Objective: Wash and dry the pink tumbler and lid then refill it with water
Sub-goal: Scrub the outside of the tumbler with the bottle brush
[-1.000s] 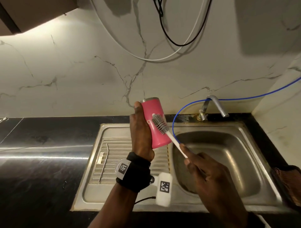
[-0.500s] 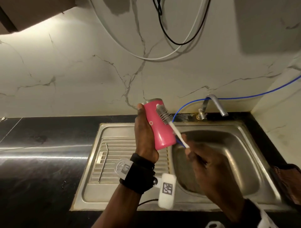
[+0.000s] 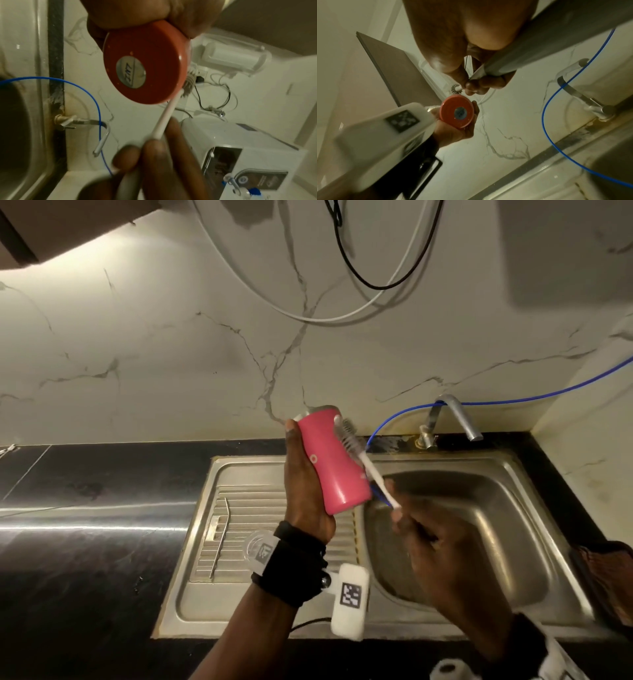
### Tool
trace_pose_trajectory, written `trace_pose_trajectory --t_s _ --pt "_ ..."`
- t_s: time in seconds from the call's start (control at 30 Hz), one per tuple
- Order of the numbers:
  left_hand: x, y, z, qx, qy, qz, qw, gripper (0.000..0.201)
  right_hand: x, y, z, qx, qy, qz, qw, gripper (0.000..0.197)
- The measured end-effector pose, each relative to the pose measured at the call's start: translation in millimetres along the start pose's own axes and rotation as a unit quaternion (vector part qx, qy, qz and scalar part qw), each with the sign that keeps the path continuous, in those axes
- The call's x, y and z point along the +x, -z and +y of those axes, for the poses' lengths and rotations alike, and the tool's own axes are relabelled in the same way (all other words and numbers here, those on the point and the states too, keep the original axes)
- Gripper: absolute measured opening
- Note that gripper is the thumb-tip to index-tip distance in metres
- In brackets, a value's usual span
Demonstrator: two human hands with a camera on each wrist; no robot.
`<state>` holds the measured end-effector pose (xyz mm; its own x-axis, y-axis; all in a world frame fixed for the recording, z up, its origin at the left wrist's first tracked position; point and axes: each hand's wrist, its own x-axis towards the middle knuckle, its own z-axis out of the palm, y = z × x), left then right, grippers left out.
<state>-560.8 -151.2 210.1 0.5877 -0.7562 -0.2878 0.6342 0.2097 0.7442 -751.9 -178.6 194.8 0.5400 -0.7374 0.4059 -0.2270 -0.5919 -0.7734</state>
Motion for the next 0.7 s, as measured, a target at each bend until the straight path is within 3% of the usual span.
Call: trace_pose_trajectory --t_s 0.13,0.33,0.5,0.7 --pt "-2 -5 -5 -0.001 0.009 -0.023 1.000 0.077 14 -2 1 0.001 0.028 0.016 0.999 0.051" --pt "12 8 22 -0.045 -0.016 0.025 0.999 0.084 -30 6 -6 -0.018 0.028 -0.035 0.999 0.058" --pt "0 1 -1 -0.007 0.010 0.001 1.000 0.084 -10 3 -7 -0.026 0.036 0.001 0.999 0.054" --pt "16 8 16 -0.041 -0.023 0.027 0.999 0.085 -21 12 -8 -0.055 0.063 -0.036 0.996 0.054"
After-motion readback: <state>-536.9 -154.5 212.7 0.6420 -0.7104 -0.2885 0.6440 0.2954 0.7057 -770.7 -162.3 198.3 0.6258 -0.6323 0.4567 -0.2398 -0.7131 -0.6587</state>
